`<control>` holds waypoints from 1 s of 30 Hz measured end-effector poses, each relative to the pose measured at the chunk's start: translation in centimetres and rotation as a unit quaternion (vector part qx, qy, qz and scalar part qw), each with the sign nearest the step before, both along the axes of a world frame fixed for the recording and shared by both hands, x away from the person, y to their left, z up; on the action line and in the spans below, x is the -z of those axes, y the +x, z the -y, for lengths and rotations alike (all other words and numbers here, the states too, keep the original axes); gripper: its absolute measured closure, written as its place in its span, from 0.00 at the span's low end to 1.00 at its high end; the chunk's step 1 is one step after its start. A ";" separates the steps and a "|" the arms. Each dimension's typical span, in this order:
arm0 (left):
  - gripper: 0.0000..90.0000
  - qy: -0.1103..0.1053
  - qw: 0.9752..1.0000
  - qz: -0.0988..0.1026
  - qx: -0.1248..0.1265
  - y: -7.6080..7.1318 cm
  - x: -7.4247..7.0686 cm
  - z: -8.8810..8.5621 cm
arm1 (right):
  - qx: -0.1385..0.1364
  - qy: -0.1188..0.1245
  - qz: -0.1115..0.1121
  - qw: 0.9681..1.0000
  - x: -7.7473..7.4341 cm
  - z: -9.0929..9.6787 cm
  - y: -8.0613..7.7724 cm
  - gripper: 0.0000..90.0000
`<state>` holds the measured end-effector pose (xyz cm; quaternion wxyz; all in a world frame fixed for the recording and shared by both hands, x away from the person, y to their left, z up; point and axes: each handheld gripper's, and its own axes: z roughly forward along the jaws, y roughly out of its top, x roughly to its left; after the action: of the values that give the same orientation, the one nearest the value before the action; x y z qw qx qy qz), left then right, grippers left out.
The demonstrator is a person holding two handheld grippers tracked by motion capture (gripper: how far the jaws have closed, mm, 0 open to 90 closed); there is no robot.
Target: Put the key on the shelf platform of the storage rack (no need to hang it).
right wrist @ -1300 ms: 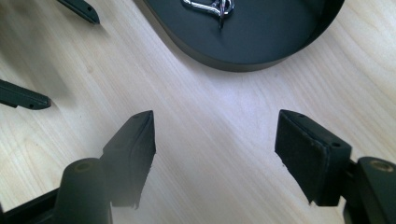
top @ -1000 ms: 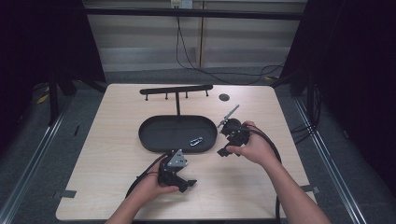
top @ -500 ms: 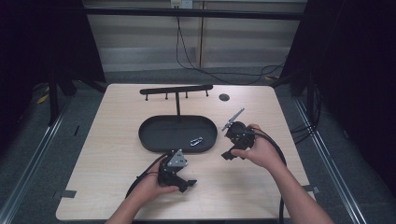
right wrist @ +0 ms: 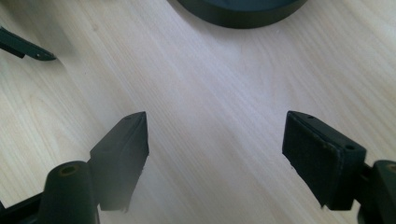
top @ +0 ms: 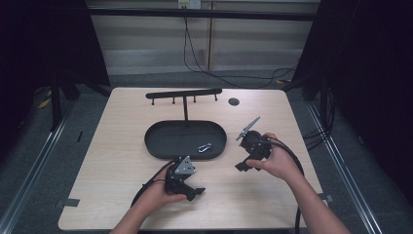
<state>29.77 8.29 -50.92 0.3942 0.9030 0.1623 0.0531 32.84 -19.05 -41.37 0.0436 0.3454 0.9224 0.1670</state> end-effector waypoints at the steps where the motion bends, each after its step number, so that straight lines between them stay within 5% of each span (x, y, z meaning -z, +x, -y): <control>1: 0.17 0.000 1.000 0.000 0.000 0.0 0.0 0.0 | 0.001 -0.003 0.000 1.000 0.0 0.1 -0.1 0.24; 11: 0.17 0.000 1.000 0.000 0.000 0.0 0.0 0.0 | 0.011 0.012 -0.004 1.000 0.1 0.8 -0.7 0.22; 17: 0.17 0.000 1.000 0.000 0.000 0.0 0.0 0.0 | 0.004 -0.007 -0.011 1.000 0.5 1.1 -1.0 0.19; 30: 0.17 0.000 1.000 0.000 0.000 0.0 0.0 0.0 | 0.013 0.002 -0.012 1.000 1.2 2.3 -1.6 0.19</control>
<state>29.77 8.29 -50.92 0.3942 0.9030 0.1622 0.0532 31.26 -21.36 -42.58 0.0339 0.3591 0.9181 0.1642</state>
